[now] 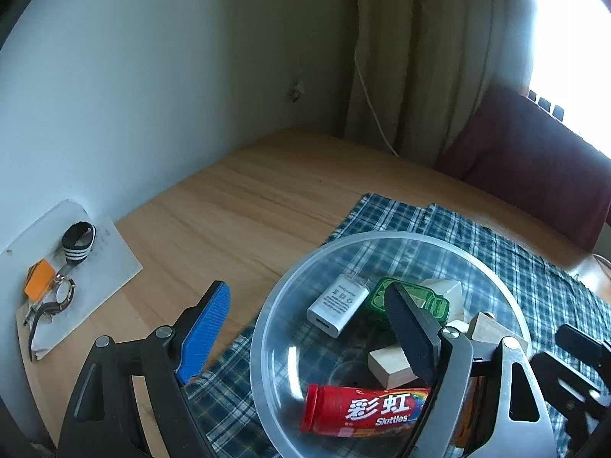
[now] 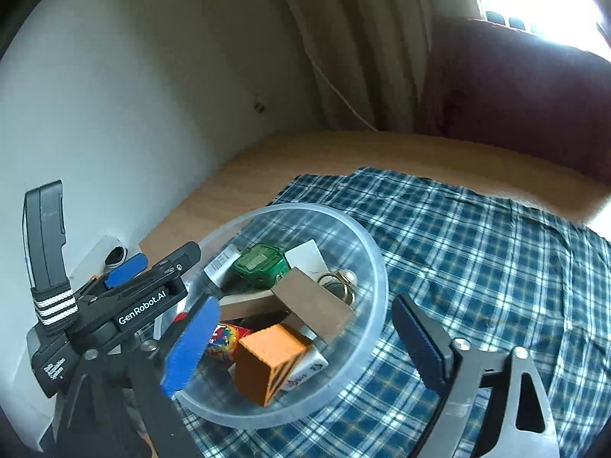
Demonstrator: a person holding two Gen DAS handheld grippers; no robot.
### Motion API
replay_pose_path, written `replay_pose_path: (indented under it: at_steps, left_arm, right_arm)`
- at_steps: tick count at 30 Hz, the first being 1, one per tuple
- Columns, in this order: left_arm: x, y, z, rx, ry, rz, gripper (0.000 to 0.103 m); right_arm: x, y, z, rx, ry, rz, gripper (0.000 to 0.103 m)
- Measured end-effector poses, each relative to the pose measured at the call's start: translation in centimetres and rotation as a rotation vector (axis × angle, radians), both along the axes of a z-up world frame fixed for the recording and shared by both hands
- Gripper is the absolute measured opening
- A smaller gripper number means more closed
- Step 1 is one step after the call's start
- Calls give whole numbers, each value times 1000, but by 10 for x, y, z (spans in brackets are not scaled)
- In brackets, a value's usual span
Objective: Organize rigid objects
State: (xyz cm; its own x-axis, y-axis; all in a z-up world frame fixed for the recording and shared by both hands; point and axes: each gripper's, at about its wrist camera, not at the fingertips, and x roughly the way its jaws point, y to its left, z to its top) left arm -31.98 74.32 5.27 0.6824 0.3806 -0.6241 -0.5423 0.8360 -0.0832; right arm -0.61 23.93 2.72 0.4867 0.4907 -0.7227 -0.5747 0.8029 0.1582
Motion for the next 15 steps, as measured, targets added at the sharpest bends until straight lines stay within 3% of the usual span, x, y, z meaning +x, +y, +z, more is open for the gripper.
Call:
replay_pose_path:
  at_steps: [4, 10, 15]
  left_arm:
    - [4, -4, -1, 5, 5, 1, 84]
    - [-9, -7, 2, 25, 12, 7, 84]
    - [-16, -10, -1, 40, 19, 9, 84]
  right_arm:
    - [-10, -10, 5, 5, -9, -10, 103]
    - [-30, -3, 6, -22, -110, -46, 103]
    - [-41, -16, 20, -15, -119, -53, 103]
